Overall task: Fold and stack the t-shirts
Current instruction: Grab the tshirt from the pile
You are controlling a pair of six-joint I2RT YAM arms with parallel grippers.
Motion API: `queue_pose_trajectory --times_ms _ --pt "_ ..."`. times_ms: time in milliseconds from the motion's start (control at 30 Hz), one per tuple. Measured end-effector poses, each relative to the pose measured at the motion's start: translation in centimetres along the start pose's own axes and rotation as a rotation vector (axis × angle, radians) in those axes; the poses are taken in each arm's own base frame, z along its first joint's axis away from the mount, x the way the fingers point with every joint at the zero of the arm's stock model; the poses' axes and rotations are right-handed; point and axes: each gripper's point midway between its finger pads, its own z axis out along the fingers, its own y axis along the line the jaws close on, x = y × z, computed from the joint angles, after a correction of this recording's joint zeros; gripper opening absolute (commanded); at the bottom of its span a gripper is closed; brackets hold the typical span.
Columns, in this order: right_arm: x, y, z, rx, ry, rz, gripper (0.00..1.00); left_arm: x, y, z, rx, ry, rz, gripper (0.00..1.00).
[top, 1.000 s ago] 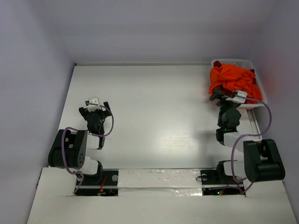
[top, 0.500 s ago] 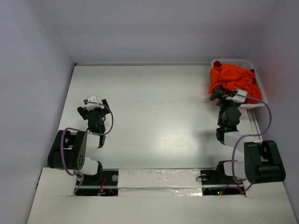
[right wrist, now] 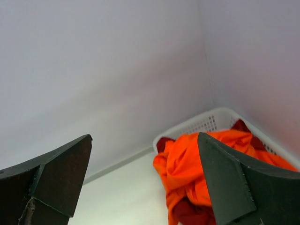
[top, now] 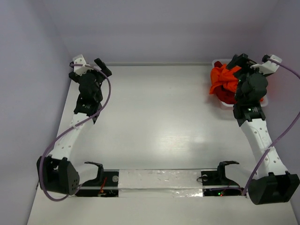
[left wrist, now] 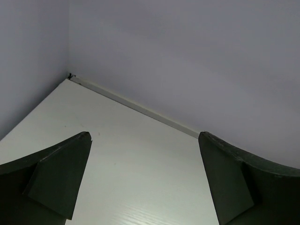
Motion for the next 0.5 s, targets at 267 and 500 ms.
queue_pose_trajectory --times_ms 267,500 --pt "2.4 -3.8 -2.5 0.196 0.147 0.026 1.0 -3.8 -0.7 -4.3 0.037 0.007 -0.074 0.99" --pt "5.0 -4.9 -2.1 0.294 0.245 0.035 1.0 -7.8 -1.3 -8.8 0.165 -0.048 -0.14 0.99"
